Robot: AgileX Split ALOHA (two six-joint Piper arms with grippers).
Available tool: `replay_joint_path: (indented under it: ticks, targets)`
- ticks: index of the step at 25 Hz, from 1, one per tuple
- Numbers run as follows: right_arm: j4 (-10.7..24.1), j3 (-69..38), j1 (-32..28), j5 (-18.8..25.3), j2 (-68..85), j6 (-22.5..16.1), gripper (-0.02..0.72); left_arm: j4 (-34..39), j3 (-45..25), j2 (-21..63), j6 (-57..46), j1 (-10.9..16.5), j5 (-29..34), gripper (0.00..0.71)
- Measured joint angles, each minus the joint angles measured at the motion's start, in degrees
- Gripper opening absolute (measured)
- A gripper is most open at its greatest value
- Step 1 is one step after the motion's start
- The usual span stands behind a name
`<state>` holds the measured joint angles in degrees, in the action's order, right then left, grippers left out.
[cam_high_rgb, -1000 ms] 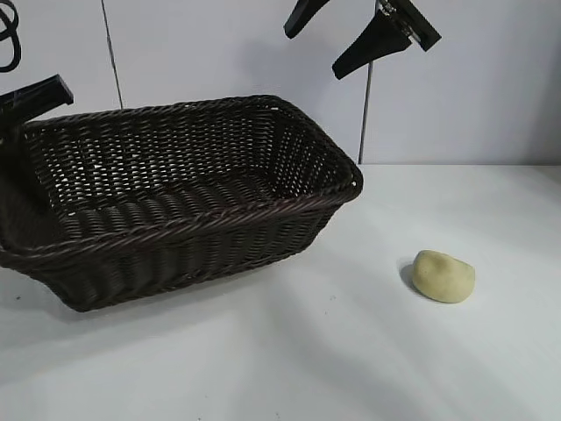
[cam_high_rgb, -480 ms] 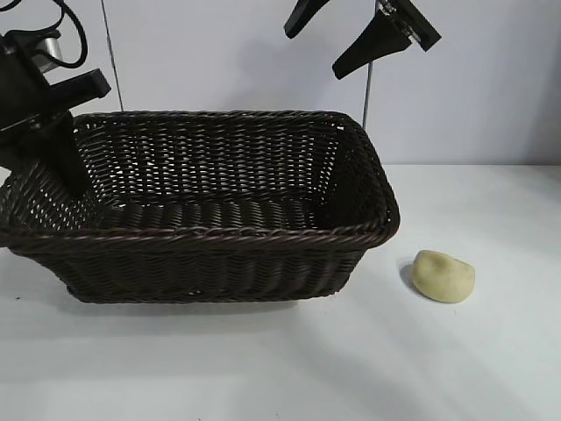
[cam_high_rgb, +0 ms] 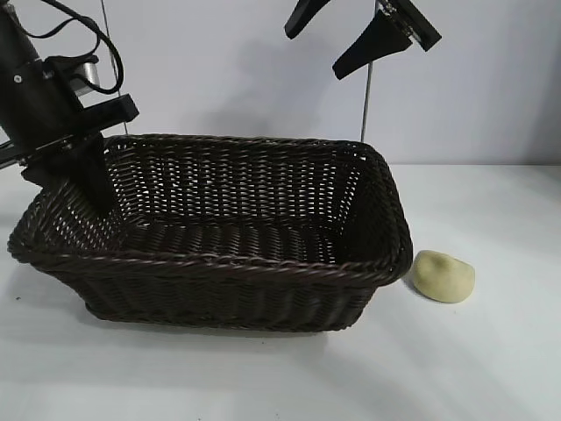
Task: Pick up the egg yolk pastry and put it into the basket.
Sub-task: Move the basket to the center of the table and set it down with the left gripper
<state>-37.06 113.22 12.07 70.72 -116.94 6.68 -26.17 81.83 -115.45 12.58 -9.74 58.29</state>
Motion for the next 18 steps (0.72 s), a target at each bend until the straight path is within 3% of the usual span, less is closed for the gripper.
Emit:
replay_joint_path:
  ticks: [15, 18]
  targets:
    - [0.1, 0.0, 0.0, 0.0, 0.0, 0.0, 0.495, 0.0, 0.1, -2.7, 0.8, 0.0, -0.7, 0.1]
    - [0.1, 0.0, 0.0, 0.0, 0.0, 0.0, 0.495, -0.5, 0.2, -2.7, 0.8, 0.0, -0.7, 0.153]
